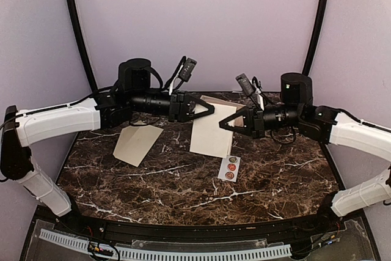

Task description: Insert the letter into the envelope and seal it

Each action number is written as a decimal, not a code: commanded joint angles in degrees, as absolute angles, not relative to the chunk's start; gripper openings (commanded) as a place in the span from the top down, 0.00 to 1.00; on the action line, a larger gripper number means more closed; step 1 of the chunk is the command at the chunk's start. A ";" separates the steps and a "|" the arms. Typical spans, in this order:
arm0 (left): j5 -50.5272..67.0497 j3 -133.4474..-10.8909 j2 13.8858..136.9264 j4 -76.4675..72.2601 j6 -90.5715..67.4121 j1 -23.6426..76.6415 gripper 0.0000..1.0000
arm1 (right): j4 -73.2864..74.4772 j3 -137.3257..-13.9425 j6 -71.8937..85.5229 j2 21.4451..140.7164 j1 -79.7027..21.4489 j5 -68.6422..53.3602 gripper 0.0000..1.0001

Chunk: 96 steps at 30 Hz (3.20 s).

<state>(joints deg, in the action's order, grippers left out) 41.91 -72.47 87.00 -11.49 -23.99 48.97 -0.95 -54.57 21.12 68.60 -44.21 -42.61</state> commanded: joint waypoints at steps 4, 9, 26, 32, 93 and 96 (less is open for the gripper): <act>45.48 -72.99 87.23 -11.71 -24.17 48.72 0.78 | -0.20 -57.26 18.47 68.91 -44.56 -43.52 1.00; 45.08 -72.84 87.30 -11.79 -24.91 48.74 1.00 | -1.86 -55.78 18.97 67.77 -44.40 -41.61 1.00; 21.82 -67.38 86.17 -31.25 -35.64 48.60 1.00 | -27.29 -40.20 36.08 60.97 -35.12 -33.55 0.11; 10.34 -61.20 86.56 -44.51 -41.16 48.56 1.00 | -35.51 -37.22 44.90 62.68 -33.16 -30.97 0.02; 18.44 -63.09 71.85 -2.27 -26.63 42.33 0.16 | 12.21 -62.97 12.72 74.65 -39.63 -42.22 1.00; 27.19 -68.62 75.02 5.30 -22.50 42.70 0.16 | 15.50 -63.91 10.56 74.99 -40.00 -46.69 1.00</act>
<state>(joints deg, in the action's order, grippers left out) 14.85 -61.69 72.31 -10.13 -32.49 42.28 4.08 -61.84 18.35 73.97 -39.68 -39.53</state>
